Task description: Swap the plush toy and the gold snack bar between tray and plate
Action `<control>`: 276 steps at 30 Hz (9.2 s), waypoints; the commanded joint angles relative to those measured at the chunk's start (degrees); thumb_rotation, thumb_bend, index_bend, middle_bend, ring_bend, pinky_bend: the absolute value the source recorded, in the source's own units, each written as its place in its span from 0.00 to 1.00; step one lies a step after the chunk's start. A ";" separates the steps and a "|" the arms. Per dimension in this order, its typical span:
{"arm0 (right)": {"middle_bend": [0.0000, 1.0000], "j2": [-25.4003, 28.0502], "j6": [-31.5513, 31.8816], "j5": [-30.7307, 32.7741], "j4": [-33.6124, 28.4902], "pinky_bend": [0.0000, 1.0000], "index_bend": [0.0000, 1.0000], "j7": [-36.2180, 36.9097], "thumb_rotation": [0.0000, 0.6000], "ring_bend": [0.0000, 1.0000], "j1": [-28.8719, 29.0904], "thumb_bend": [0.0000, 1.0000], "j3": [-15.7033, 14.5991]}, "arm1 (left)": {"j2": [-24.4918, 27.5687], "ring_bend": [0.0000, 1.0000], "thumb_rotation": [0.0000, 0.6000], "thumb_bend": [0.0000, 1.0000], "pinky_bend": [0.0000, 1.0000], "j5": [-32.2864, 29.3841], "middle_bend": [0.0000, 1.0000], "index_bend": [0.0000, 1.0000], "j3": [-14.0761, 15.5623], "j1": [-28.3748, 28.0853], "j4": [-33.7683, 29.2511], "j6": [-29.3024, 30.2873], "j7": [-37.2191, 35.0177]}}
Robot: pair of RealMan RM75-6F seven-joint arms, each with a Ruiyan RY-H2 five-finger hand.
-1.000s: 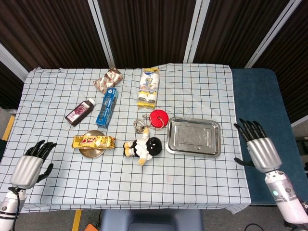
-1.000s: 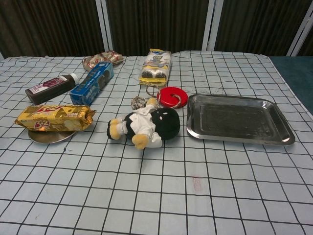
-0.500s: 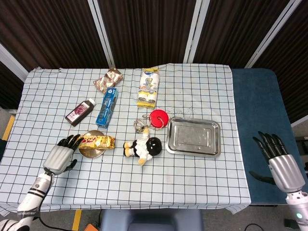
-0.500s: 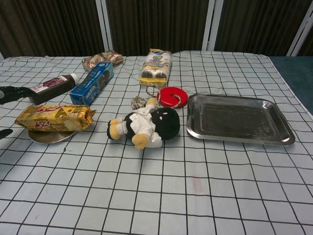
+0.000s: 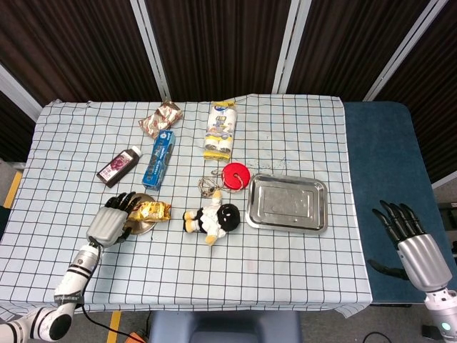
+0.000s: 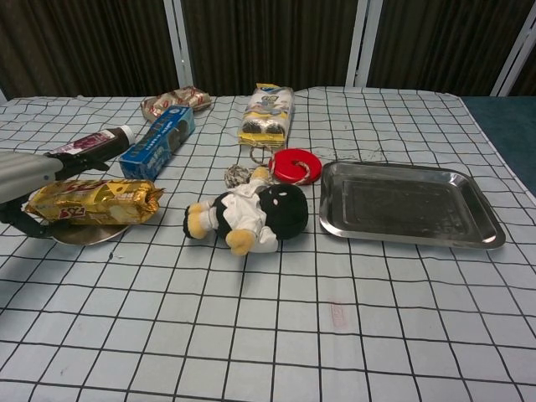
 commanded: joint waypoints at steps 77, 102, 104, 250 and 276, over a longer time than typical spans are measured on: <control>0.00 1.72 5.99 -1.85 -1.20 0.00 0.05 7.30 1.00 0.00 -3.23 0.14 4.22 | -21.04 0.62 1.00 0.49 0.75 23.30 0.67 0.49 9.74 4.48 5.67 15.18 -0.68; 0.00 1.22 5.20 -1.80 -0.80 0.00 0.05 6.49 1.00 0.00 -3.17 0.14 4.54 | -12.17 0.00 1.00 0.42 0.19 21.33 0.00 0.00 9.55 1.75 -3.68 10.44 -3.14; 0.00 1.18 5.10 -1.83 -0.77 0.00 0.05 6.37 1.00 0.00 -3.16 0.14 4.51 | -11.48 0.00 1.00 0.43 0.19 20.92 0.00 0.00 8.74 1.71 -4.40 10.91 -2.68; 0.00 2.24 -9.22 -5.40 -6.20 0.10 0.04 7.01 1.00 0.00 3.19 0.14 -0.43 | 10.32 0.02 1.00 0.43 0.24 18.45 0.00 0.03 10.64 11.21 -1.94 28.78 -3.19; 0.01 -19.08 -49.57 30.23 -20.47 0.25 0.10 -19.06 1.00 0.06 32.85 0.14 13.33 | 10.68 0.02 1.00 0.44 0.21 17.54 0.03 0.10 10.37 18.35 6.45 30.40 -13.47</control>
